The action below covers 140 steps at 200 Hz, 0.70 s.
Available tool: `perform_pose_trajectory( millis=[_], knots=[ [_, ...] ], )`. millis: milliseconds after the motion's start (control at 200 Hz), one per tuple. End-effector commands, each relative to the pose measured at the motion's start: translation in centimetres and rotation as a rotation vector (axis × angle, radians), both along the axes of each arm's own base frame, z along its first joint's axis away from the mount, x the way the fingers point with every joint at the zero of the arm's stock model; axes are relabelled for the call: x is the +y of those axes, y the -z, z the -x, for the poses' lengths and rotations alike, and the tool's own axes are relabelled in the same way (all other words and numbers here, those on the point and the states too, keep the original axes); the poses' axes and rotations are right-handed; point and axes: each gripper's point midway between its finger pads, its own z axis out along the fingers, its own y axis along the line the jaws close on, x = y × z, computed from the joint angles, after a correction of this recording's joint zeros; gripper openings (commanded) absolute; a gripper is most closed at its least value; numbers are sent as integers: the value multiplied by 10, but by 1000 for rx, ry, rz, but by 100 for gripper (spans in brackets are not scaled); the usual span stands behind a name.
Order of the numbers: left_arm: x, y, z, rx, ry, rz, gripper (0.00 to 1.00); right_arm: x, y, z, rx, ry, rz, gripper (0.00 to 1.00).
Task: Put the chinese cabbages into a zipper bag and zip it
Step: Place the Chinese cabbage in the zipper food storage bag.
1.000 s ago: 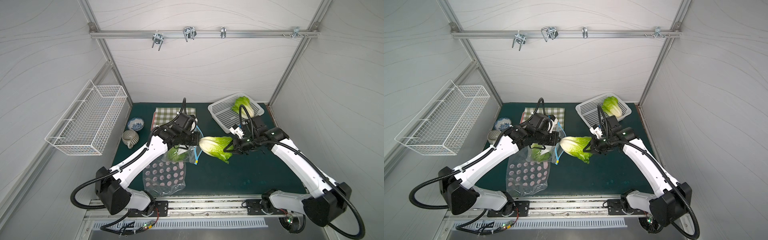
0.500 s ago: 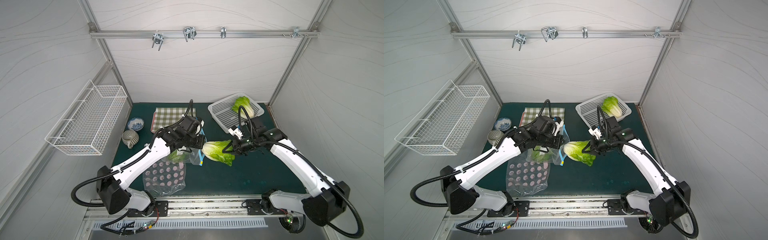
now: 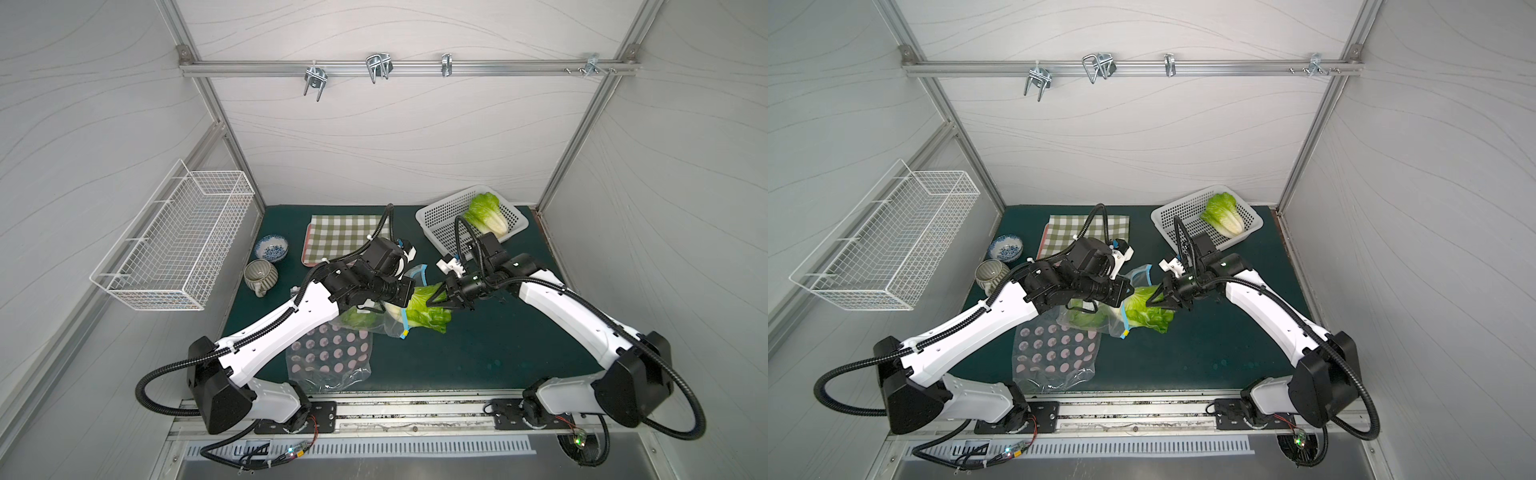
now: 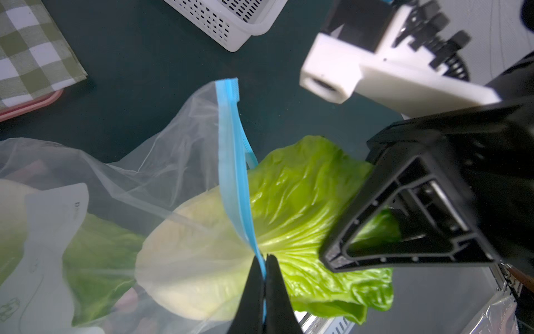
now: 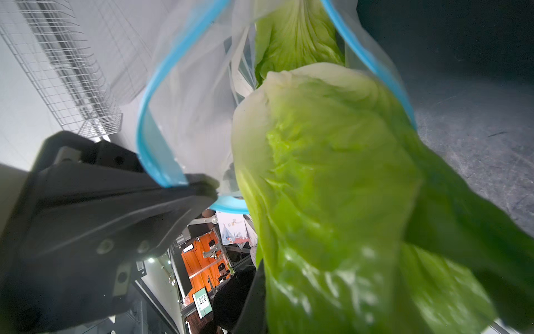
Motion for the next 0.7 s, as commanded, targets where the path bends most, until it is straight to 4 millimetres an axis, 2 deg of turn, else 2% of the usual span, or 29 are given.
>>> perform_pose_trajectory(
  millis=[0, 100, 190, 270, 370, 455, 535, 695],
  knots=[
    [-11, -19, -1, -24, 16, 75, 0, 15, -26, -8, -49, 18, -75, 0],
    [-15, -29, 0, -24, 21, 118, 0, 23, -32, -18, -46, 87, -95, 1],
    [-19, -35, 3, -17, 32, 158, 0, 30, -20, -30, -25, 116, -86, 5],
    [-22, -33, 5, -6, 42, 165, 0, 36, -6, -35, -3, 99, -63, 10],
    [-22, -27, 5, 11, 44, 151, 0, 40, -7, -39, -10, 96, -69, 15],
    [-22, -26, 2, 5, 34, 146, 0, 43, -13, -40, -48, 78, -61, 32],
    [-17, -30, -7, 5, -8, 158, 0, 42, -21, -39, -74, 53, -66, 44],
    [8, -35, -30, 53, -139, 243, 0, 21, -42, -43, -140, 77, -103, 58]
  ],
)
